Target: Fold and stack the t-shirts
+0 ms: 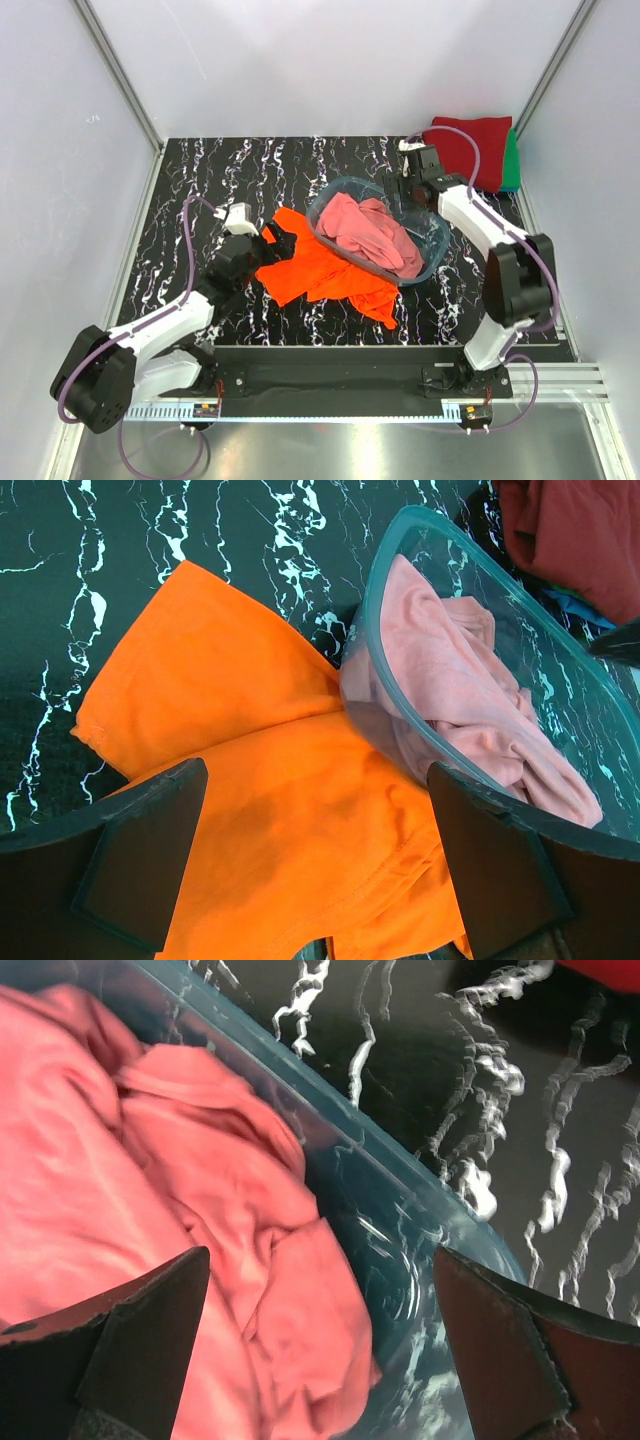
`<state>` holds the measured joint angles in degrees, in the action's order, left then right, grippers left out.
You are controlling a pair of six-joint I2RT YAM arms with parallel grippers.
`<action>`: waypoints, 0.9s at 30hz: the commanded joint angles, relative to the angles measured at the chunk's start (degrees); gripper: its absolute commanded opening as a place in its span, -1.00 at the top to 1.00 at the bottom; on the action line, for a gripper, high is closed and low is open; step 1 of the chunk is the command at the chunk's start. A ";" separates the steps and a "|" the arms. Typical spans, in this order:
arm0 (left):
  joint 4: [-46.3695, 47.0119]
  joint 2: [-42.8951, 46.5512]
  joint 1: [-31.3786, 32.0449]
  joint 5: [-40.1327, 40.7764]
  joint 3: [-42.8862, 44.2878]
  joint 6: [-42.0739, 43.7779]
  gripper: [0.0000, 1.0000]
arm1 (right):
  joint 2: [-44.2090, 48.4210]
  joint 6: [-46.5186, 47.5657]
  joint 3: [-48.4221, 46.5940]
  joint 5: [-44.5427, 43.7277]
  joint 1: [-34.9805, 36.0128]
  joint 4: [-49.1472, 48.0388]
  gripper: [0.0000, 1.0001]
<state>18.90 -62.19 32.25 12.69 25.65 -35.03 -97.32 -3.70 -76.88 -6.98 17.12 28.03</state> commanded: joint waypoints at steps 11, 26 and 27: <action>2.20 -0.82 -0.35 0.67 1.51 0.05 -0.98 | -14.47 14.52 -12.41 10.32 -5.43 -6.94 -0.99; 1.93 -1.26 -1.05 -0.03 1.95 -0.13 -0.98 | -11.58 4.60 -0.13 16.33 -6.23 -6.85 0.14; 1.93 -1.26 -1.05 -0.03 1.86 -0.04 -0.98 | -10.88 4.06 0.93 14.65 -6.14 -6.85 0.22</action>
<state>18.83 -63.75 31.51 12.62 25.78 -35.00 -111.50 5.21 -79.68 11.51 10.52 19.90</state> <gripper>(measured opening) 0.987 0.444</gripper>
